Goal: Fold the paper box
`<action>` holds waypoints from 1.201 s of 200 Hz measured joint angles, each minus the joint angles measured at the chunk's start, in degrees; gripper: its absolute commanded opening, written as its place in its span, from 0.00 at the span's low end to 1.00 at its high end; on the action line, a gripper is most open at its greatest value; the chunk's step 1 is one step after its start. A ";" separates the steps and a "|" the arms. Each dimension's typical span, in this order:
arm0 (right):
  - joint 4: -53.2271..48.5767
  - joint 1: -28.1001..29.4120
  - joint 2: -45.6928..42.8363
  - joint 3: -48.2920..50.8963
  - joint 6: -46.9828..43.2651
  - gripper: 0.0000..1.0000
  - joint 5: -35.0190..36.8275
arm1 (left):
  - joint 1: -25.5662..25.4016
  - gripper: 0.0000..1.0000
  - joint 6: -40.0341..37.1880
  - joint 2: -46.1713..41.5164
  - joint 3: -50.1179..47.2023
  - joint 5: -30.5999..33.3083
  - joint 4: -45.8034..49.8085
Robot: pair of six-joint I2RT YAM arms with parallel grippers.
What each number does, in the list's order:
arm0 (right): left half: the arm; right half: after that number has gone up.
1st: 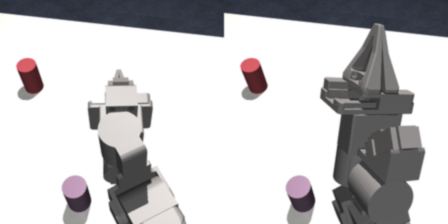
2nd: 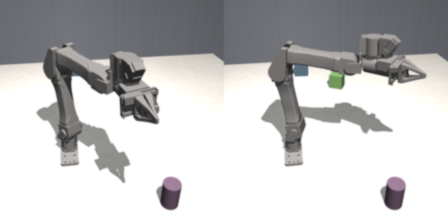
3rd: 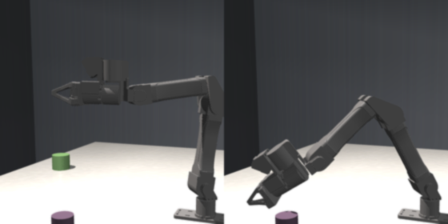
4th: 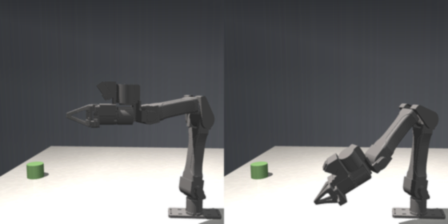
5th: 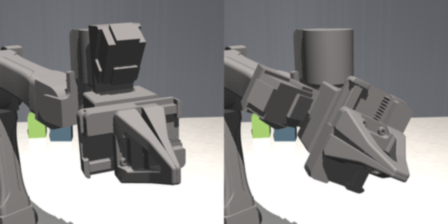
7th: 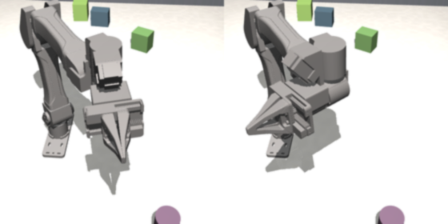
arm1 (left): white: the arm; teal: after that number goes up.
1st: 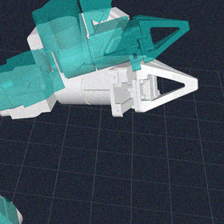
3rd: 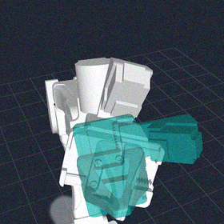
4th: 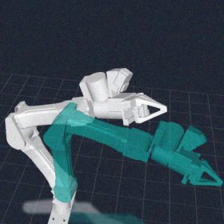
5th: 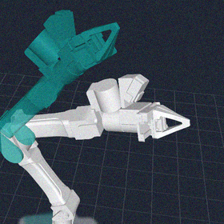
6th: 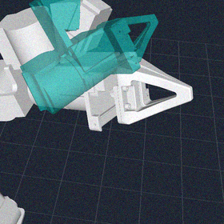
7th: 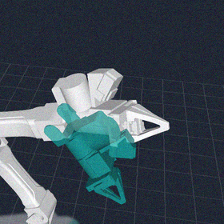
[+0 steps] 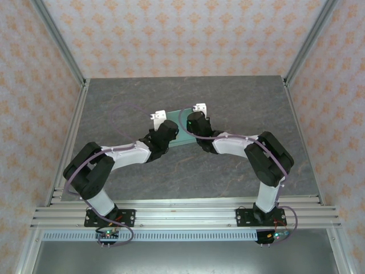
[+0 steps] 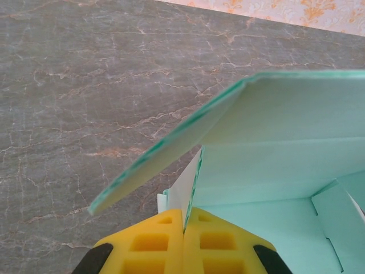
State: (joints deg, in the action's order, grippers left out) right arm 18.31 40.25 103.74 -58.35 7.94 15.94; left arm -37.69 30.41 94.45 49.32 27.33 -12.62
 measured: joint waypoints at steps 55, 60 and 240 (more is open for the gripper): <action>-0.42 0.13 -1.68 1.70 1.75 0.06 -0.68 | -2.80 0.05 2.95 1.46 0.00 5.42 -0.22; -0.55 0.13 -1.84 1.81 2.01 0.06 -0.76 | -2.91 0.05 3.26 1.53 0.00 5.92 -0.24; 9.90 2.14 -3.65 10.45 6.91 0.06 -0.20 | -8.20 0.06 5.70 4.09 -5.44 16.81 -9.42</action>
State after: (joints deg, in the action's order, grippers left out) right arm 28.21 42.39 100.09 -47.90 14.85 15.75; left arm -45.89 36.12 98.54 43.88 44.14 -22.04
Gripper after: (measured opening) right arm 0.064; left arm 0.057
